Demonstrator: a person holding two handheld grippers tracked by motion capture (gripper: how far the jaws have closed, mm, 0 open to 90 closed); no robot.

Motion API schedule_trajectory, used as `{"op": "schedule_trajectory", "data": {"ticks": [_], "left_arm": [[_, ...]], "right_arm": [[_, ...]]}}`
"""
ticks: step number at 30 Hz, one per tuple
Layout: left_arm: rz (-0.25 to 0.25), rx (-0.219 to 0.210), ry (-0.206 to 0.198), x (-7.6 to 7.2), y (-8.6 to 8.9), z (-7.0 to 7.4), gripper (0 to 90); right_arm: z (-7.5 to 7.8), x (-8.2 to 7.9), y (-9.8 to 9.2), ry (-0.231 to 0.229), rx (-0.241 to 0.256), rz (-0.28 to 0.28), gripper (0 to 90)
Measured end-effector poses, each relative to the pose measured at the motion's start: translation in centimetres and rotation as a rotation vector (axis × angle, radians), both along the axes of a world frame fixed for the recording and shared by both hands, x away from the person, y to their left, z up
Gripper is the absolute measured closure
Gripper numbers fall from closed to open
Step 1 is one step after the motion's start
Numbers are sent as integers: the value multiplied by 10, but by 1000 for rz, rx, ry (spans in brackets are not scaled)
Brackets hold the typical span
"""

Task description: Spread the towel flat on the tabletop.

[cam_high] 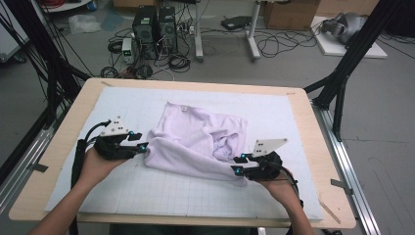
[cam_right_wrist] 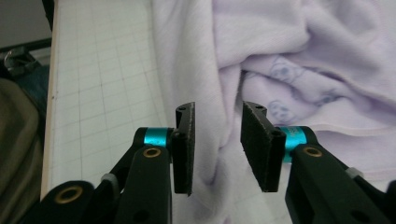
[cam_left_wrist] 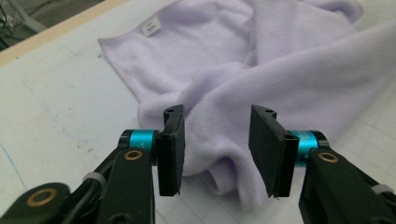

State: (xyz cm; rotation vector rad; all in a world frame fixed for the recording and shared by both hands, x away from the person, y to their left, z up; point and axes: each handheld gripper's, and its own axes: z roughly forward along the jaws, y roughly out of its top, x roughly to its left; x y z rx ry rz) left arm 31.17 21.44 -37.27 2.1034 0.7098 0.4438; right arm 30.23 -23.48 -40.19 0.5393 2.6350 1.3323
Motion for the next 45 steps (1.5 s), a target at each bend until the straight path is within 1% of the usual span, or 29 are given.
{"op": "schedule_trajectory", "data": {"ticks": [2, 3, 6, 7, 8, 12, 14, 15, 16, 18, 19, 20, 22, 24, 26, 28, 30, 31, 33, 35, 36, 37, 38, 39, 40, 41, 42, 43, 45], "left_arm": [[-40, 4, 9, -9, -6, -7, 555], [-60, 7, 21, -11, -10, -13, 560], [-107, 25, 63, -13, -23, -31, 594], [-120, 38, 75, -11, -27, -37, 594], [-126, 45, 86, -10, -31, -42, 594], [-131, 84, 108, 0, -42, -58, 585], [-130, 103, 109, 3, -47, -63, 593], [-132, 109, 98, 3, -48, -64, 604], [-133, 117, 85, 2, -49, -63, 645], [-151, 124, 95, 1, -48, -63, 796], [-157, 134, 92, 0, -48, -62, 847], [-162, 132, 92, -1, -47, -60, 867], [-155, 107, 89, -4, -44, -55, 876], [-144, 88, 76, -8, -39, -46, 880], [-145, 88, 53, -13, -33, -34, 881], [-145, 76, 31, -20, -27, -21, 882], [-151, 78, 10, -28, -21, -7, 883], [-150, 75, -2, -33, -18, 0, 883], [-150, 68, -22, -43, -11, 13, 883], [-159, 63, -44, -54, -4, 26, 883], [-166, 56, -49, -58, -1, 31, 882], [-171, 49, -52, -62, 3, 34, 882], [-173, 40, -51, -65, 6, 36, 879], [-178, 33, -51, -66, 7, 35, 864], [-180, 43, -45, -66, 9, 33, 808], [-173, 43, -36, -65, 9, 29, 738], [-171, 41, -23, -63, 8, 24, 693], [-173, 46, -17, -60, 8, 18, 675], [-163, 48, -2, -54, 6, 4, 626]], "right_arm": [[-7, 0, 5, 13, -6, 16, 633], [-11, 0, 7, 20, -11, 20, 632], [-21, 1, 12, 43, -20, 27, 631], [-25, 2, 14, 59, -29, 30, 631], [-25, 2, 14, 59, -29, 30, 631], [-29, 4, 15, 62, -44, 23, 646], [-31, 5, 14, 67, -47, 17, 663], [-32, 5, 14, 67, -48, 12, 675], [-34, 6, 15, 69, -51, 10, 695], [-36, 6, 16, 77, -55, 12, 735], [-37, 6, 17, 77, -61, 17, 765], [-37, 5, 18, 75, -64, 22, 792], [-34, 1, 19, 66, -62, 37, 834], [-29, -4, 20, 69, -39, 53, 842], [-23, -10, 21, 60, -25, 68, 845], [-16, -18, 24, 42, -12, 85, 846], [-8, -26, 26, 30, 8, 97, 848], [-4, -30, 28, 15, 14, 106, 848], [4, -38, 31, 13, 36, 126, 849], [12, -47, 35, 7, 47, 151, 849], [20, -57, 40, 32, 94, 217, 819], [20, -57, 40, 32, 94, 217, 819], [24, -61, 41, 38, 114, 240, 780], [28, -64, 42, 28, 123, 243, 742], [30, -65, 42, 19, 128, 245, 715], [32, -63, 41, 20, 138, 242, 703], [32, -60, 40, 14, 139, 230, 698], [30, -56, 38, 5, 126, 211, 692], [23, -45, 37, 17, 118, 184, 671]]}}
